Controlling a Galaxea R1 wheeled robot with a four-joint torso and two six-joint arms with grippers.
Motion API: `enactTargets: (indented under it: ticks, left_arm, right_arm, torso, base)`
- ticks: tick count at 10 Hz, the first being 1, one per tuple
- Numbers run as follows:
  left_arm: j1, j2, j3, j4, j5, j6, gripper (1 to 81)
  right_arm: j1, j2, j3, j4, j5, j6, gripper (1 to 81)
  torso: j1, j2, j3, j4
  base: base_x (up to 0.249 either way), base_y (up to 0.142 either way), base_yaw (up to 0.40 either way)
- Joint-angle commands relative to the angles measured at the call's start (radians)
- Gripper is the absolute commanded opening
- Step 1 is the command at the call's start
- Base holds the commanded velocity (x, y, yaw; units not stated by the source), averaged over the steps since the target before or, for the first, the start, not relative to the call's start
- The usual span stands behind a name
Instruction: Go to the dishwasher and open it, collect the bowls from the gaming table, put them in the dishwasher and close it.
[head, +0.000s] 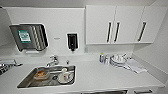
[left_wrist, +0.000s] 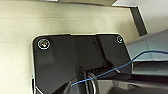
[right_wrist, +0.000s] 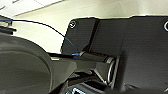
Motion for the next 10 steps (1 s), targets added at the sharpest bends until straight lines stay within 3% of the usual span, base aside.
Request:
enactTargets:
  ticks: [1,3,4,7,8,10]
  left_arm:
    - [-0.031,-0.216,0.242,-0.004,-0.002,-0.001,81.1]
    - [-0.031,-0.378,0.435,0.002,-0.034,-0.001,81.1]
    - [-0.031,-0.461,0.531,0.005,-0.064,-0.001,81.1]
    - [-0.033,-0.688,0.76,0.008,-0.111,0.004,81.1]
    - [-0.033,-0.745,0.809,0.009,-0.16,0.002,81.1]
    - [-0.06,-0.826,0.901,0.023,-0.182,0.008,81.1]
  right_arm:
    - [0.036,-0.307,0.302,0.054,-0.045,0.018,81.1]
    - [0.054,-0.414,0.395,0.056,-0.043,0.019,81.1]
    - [0.065,-0.453,0.424,0.056,-0.043,0.028,81.1]
    - [0.098,-0.552,0.51,0.056,-0.039,0.053,81.1]
    - [0.112,-0.582,0.547,0.056,-0.039,0.057,81.1]
    - [0.144,-0.611,0.595,0.056,-0.04,0.057,81.1]
  torso:
    - [0.064,-0.099,0.0,0.0]
    - [0.083,-0.13,0.0,0.0]
    - [0.105,-0.165,-0.093,0.0]
    - [0.158,-0.251,-0.14,0.0]
    - [0.18,-0.286,-0.079,0.0]
    - [0.216,-0.342,-0.13,0.0]
  base:
    - [0.0,0.0,0.0]
    - [0.0,0.0,0.0]
    - [0.0,0.0,0.0]
    - [0.0,0.0,0.0]
    - [0.0,0.0,0.0]
    - [0.0,0.0,0.0]
